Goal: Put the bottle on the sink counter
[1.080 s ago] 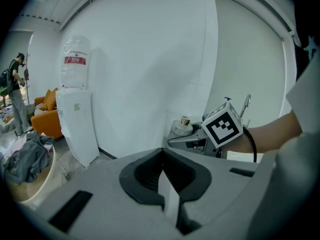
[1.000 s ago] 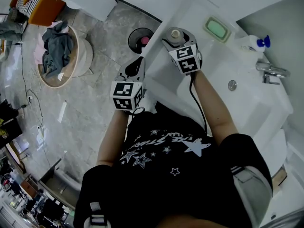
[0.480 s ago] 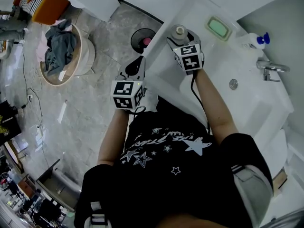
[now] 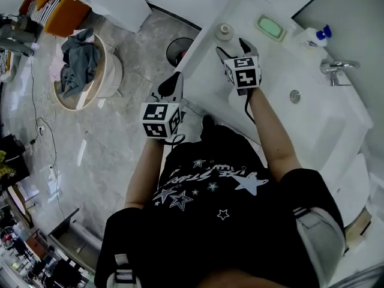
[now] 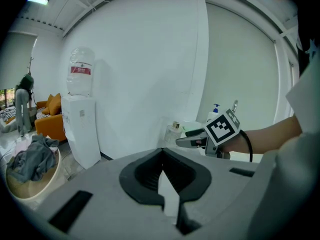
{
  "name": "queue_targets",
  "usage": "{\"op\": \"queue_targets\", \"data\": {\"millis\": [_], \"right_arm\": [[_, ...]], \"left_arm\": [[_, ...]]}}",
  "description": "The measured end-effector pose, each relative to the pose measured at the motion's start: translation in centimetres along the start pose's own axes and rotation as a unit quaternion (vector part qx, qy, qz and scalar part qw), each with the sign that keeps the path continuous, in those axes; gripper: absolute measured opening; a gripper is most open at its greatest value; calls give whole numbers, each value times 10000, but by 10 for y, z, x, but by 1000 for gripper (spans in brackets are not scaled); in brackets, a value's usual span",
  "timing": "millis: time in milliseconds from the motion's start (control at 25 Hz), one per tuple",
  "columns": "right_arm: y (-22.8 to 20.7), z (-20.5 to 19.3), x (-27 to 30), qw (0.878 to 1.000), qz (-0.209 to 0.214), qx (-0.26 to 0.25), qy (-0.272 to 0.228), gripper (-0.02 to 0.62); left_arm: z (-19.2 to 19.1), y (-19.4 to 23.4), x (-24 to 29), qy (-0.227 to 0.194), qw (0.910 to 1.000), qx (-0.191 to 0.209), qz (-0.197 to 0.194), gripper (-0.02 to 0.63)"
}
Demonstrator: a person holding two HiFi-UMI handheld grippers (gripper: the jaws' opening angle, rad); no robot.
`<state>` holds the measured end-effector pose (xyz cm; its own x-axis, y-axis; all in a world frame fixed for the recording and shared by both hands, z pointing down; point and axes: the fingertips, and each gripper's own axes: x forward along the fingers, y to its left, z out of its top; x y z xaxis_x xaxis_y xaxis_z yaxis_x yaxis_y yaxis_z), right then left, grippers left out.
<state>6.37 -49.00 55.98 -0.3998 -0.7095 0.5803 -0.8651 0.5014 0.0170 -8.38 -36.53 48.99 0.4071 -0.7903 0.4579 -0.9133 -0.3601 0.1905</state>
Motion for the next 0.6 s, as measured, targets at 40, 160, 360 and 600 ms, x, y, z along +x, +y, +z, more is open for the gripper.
{"op": "queue_targets", "data": {"millis": [40, 160, 360, 600], "right_arm": [[1, 1, -8, 10000, -39, 33, -60, 322], [5, 5, -33, 9994, -207, 90, -250, 322], [18, 5, -79, 9984, -339, 150, -435, 321], [38, 1, -129, 9952, -729, 204, -613, 179]], "left_arm": [[-1, -1, -5, -18, 10000, 17, -24, 6], [-3, -7, -21, -88, 9999, 37, -82, 8], [-10, -20, -53, -119, 9996, 120, -241, 8], [-18, -35, -92, -174, 9987, 295, -377, 8]]}}
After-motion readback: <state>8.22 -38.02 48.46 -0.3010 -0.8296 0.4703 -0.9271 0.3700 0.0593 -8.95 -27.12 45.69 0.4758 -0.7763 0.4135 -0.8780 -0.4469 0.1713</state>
